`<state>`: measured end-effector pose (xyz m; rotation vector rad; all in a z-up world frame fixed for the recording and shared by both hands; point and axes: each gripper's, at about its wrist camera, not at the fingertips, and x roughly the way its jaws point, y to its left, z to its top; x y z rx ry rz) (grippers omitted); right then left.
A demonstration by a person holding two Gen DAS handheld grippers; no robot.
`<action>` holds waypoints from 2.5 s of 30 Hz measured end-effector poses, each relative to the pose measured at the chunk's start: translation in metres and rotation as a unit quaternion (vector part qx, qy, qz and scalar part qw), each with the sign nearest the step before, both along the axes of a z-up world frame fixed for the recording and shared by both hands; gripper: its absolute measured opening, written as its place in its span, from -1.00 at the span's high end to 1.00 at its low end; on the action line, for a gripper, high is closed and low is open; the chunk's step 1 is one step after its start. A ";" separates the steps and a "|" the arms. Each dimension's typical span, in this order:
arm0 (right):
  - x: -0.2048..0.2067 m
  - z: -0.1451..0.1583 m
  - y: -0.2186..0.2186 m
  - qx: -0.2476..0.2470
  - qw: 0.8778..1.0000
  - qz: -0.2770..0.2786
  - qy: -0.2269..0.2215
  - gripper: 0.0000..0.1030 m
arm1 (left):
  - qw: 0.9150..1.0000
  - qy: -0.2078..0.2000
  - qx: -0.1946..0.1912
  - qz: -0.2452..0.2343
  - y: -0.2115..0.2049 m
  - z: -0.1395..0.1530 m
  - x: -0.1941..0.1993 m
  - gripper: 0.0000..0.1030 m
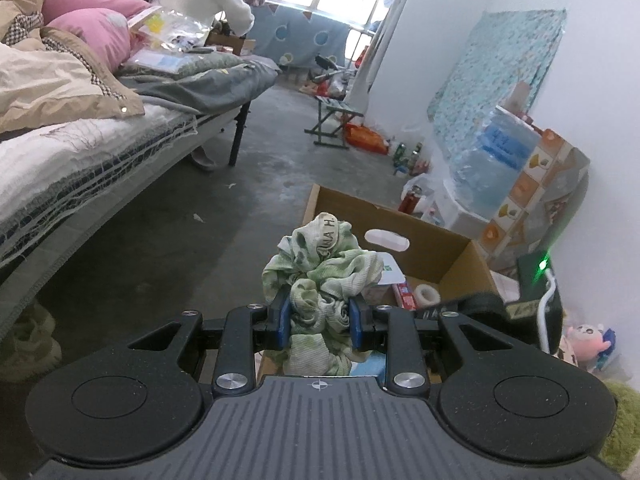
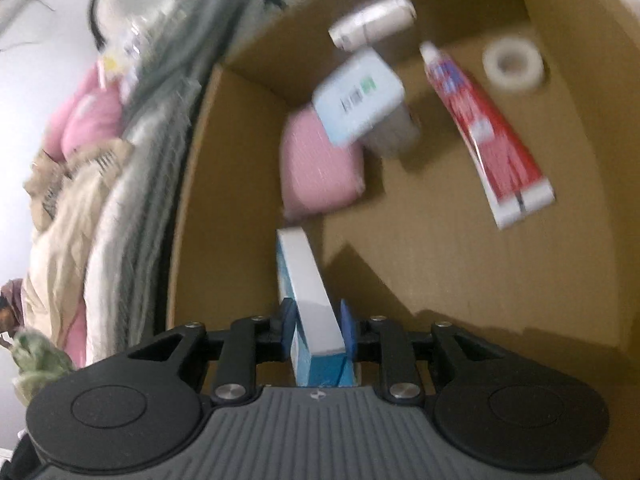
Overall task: Organize soft objects
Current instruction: 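Carry the box to the cardboard box and open the right gripper while the left carries the scrunchie, then lower the scrunchie into the cardboard box with the left gripper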
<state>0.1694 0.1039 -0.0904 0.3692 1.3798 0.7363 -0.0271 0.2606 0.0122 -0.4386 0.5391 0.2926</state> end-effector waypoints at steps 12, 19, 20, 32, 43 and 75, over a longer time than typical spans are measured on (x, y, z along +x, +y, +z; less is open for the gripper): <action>-0.003 -0.002 0.002 -0.025 0.999 0.030 0.015 -0.79 | 1.000 -0.002 -0.002 -0.009 0.004 0.002 0.003 0.47; -0.010 -0.023 0.030 0.033 0.994 0.049 0.094 -0.79 | 1.000 0.008 -0.001 -0.003 0.005 -0.001 0.006 0.47; -0.010 -0.021 0.031 0.033 0.994 0.049 0.089 -0.79 | 1.000 0.010 0.001 -0.002 0.005 -0.001 0.006 0.47; 0.006 -0.027 0.030 -0.077 0.995 0.058 0.002 -0.41 | 1.000 0.006 0.007 -0.006 -0.001 0.004 0.006 0.46; -0.014 -0.030 0.040 -0.023 0.996 0.070 0.053 -0.52 | 1.000 0.012 0.001 -0.004 0.001 0.002 0.007 0.44; -0.099 0.066 -0.206 0.206 0.946 -0.007 -0.250 -0.75 | 0.933 0.322 0.161 -0.030 -0.034 -0.097 0.217 -0.03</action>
